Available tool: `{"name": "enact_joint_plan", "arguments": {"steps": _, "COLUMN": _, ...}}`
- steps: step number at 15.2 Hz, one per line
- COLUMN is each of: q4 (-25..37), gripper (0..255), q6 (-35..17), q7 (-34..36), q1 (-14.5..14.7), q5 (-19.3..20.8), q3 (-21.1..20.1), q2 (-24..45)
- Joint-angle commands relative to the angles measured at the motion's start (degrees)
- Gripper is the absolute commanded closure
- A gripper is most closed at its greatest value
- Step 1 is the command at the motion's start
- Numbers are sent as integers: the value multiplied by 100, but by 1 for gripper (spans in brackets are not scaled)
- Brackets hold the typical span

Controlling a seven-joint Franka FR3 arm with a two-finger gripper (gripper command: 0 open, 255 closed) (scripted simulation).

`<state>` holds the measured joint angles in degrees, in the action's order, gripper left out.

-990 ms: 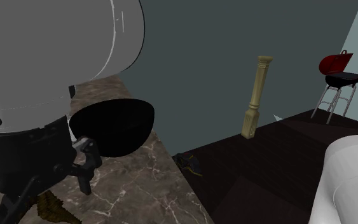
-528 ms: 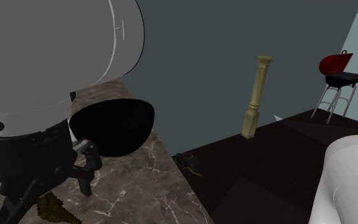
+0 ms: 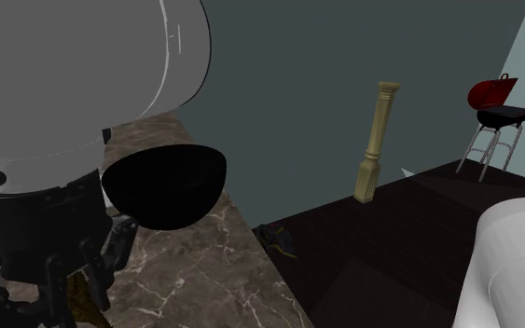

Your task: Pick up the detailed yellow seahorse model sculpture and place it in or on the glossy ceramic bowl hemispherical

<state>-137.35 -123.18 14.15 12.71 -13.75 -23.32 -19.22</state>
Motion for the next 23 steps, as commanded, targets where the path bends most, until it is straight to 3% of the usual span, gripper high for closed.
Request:
{"name": "enact_joint_plan", "arguments": {"steps": 1, "q4": -19, "gripper": 255, "q6": -24, "q7": -3, "q1": 13, "q5": -17, "q3": -26, "q2": 52}}
{"name": "enact_joint_plan", "arguments": {"steps": 23, "q4": 1280, "gripper": 255, "q6": 1685, "q7": 92, "q1": -19, "q5": 71, "q3": 213, "q2": -367}}
